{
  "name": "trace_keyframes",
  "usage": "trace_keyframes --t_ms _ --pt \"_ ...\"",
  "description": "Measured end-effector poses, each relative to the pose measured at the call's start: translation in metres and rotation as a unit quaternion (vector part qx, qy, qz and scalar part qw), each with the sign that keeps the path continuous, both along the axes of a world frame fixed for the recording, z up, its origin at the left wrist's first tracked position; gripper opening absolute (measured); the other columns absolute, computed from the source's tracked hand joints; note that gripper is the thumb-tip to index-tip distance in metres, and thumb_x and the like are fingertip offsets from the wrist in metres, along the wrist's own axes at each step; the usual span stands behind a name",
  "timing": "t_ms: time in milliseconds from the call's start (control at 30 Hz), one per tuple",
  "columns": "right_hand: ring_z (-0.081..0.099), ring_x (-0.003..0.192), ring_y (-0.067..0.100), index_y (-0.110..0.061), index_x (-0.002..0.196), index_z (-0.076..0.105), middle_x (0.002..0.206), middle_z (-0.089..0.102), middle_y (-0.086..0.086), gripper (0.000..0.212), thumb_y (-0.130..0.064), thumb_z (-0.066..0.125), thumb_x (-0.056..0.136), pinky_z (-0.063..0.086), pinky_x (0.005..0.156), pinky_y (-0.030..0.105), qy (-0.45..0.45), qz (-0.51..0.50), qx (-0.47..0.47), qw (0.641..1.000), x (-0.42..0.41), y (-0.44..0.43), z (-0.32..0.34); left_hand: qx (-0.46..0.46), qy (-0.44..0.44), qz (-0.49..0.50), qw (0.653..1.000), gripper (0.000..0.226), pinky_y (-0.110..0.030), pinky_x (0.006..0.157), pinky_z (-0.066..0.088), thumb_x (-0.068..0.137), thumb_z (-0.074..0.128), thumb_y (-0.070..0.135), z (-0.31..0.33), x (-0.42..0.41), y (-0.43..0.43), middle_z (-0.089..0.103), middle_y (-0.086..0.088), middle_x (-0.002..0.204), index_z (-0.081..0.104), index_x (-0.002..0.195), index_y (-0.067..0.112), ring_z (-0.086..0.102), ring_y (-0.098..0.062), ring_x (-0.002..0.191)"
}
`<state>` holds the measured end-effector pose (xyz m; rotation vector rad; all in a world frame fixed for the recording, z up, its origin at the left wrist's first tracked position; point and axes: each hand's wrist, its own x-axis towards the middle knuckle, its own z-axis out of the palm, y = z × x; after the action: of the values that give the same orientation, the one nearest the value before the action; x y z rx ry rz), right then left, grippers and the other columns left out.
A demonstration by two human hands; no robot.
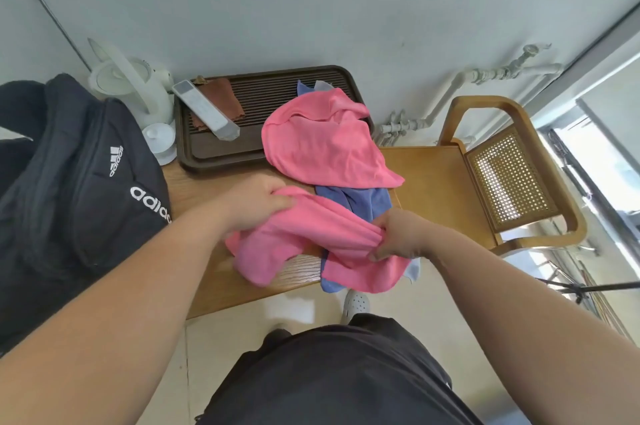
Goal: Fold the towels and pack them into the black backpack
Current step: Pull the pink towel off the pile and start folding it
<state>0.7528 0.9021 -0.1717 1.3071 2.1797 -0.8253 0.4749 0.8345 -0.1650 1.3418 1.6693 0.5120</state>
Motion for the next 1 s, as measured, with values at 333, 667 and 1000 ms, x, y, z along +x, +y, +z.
trace_keyframes --t_ms 333,667,1000 --pt "0.069 0.095 0.022 0.002 0.127 0.063 0.111 0.070 0.015 0.061 -0.014 0.085 0.072 0.058 0.085 0.035 0.433 -0.366 -0.313 0.762 0.062 0.049 0.031 -0.202 -0.166 0.056 0.964 0.018 -0.039 0.093 0.054 0.093 0.068 0.016 0.004 -0.029 0.010 0.077 -0.012 0.103 0.076 0.107 0.008 0.071 -0.025 0.097" --pt "0.045 0.061 0.018 -0.016 0.087 0.066 0.071 0.052 0.005 0.017 -0.018 0.055 0.101 0.042 0.063 0.029 0.281 -0.502 -0.146 0.804 0.041 0.091 -0.047 -0.018 0.082 0.254 0.964 0.028 -0.034 0.060 0.036 0.092 0.061 0.023 -0.062 0.013 0.036 0.056 -0.005 0.064 0.059 0.066 0.012 0.050 -0.028 0.066" --pt "0.049 0.074 0.013 -0.011 0.091 0.063 0.081 0.061 0.003 0.029 -0.028 0.044 0.104 0.040 0.069 0.034 0.371 -0.379 0.015 0.848 0.038 0.153 -0.079 0.017 0.206 0.233 0.950 0.030 -0.042 0.059 0.035 0.097 0.054 0.023 -0.082 0.025 0.083 0.052 -0.003 0.067 0.047 0.069 0.015 0.047 -0.031 0.069"
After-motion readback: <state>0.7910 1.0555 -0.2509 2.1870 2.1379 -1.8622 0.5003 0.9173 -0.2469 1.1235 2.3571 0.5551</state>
